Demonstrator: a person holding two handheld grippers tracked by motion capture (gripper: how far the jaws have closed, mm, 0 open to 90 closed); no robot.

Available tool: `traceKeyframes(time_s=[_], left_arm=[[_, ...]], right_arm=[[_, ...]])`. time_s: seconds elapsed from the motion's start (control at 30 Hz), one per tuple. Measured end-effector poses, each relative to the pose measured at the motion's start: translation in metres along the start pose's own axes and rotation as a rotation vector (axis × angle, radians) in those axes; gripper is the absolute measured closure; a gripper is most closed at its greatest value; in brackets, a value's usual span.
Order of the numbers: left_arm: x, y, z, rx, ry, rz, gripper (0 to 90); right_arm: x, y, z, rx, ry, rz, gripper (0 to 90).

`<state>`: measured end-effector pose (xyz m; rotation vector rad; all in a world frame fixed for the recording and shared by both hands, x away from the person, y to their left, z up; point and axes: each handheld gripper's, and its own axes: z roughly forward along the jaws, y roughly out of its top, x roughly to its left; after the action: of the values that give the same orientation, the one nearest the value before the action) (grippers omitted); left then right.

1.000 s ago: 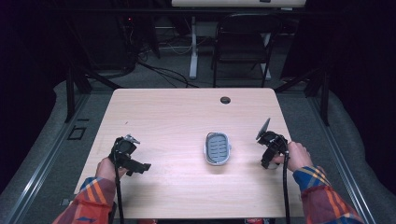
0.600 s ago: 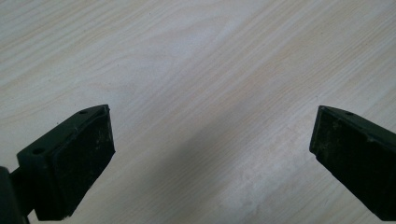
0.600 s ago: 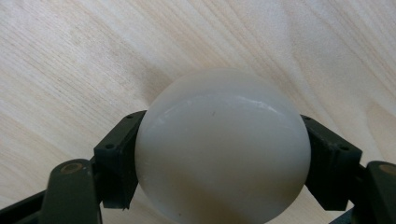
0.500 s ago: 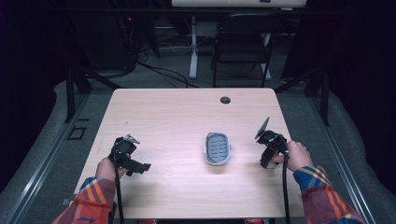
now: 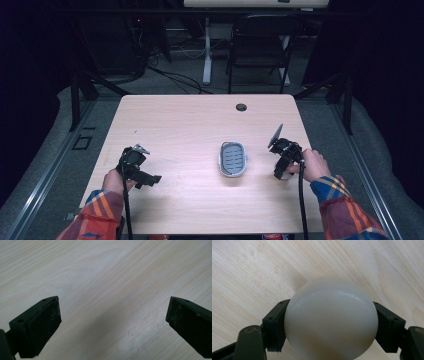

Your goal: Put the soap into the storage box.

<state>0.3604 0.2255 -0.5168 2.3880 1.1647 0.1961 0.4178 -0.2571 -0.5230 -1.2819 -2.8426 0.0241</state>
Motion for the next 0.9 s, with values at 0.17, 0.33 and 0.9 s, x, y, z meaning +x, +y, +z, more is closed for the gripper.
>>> traceKeyframes(time_s=[0.17, 0.33, 0.9], left_arm=[[0.0, 0.0, 0.0, 0.002, -0.001, 0.004, 0.0], [0.0, 0.0, 0.0, 0.003, -0.003, 0.005, 0.0], [-0.001, 0.002, 0.001, 0.004, -0.006, 0.01, 0.0]], right_arm=[[0.003, 0.007, -0.005, 0.015, -0.004, -0.027, 24.4], [0.007, 0.011, -0.006, -0.01, 0.0, -0.023, 24.4], [0.016, 0.03, -0.019, -0.001, -0.011, -0.071, 24.4]])
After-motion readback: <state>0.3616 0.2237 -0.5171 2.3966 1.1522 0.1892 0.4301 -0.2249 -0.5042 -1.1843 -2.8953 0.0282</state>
